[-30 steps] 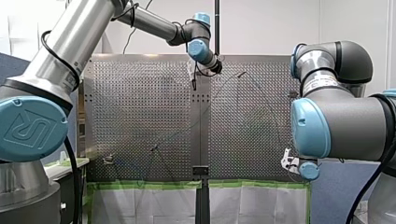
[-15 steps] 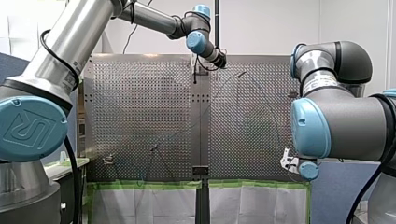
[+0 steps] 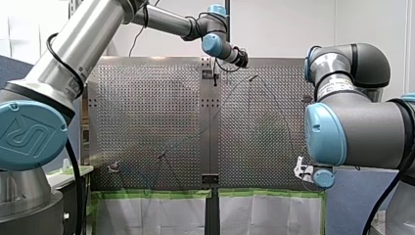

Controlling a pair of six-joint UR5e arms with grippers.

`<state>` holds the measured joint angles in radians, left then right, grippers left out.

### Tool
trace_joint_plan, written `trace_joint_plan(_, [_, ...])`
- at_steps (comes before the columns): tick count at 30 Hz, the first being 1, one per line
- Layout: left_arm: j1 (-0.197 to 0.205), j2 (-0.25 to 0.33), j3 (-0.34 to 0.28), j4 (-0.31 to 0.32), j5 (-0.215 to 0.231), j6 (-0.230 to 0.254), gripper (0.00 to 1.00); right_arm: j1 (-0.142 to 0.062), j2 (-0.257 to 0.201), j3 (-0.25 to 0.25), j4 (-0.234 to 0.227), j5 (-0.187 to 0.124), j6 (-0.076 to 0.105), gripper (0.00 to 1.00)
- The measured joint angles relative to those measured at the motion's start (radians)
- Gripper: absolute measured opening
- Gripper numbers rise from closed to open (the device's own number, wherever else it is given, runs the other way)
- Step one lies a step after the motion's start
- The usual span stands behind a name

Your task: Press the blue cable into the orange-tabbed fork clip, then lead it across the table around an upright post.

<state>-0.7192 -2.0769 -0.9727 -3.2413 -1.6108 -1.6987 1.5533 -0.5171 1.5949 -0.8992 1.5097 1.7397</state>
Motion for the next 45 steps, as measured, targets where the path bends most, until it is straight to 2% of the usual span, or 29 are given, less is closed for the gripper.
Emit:
trace_joint_plan(9, [-0.006,-0.014,0.007,-0.033,-0.009,0.043,1.0,-0.004,0.001,0.0,0.002,0.0,0.0,0.0])
trace_joint_plan(16, [-0.001,-0.014,0.007,-0.081,-0.056,0.091,1.0,-0.005,0.001,0.0,0.007,0.0,-0.001,0.0])
trace_joint_plan(21, [-0.001,-0.013,0.007,-0.09,-0.095,0.119,1.0,-0.004,0.001,0.0,0.007,0.0,-0.001,0.0])
trace_joint_plan(31, [-0.003,-0.013,0.007,-0.048,-0.13,0.107,1.0,-0.003,0.002,0.0,0.005,0.0,0.0,0.0])
trace_joint_plan(45, [-0.005,-0.013,0.007,-0.043,-0.134,0.102,1.0,-0.003,0.004,0.0,0.005,0.0,0.002,0.0])
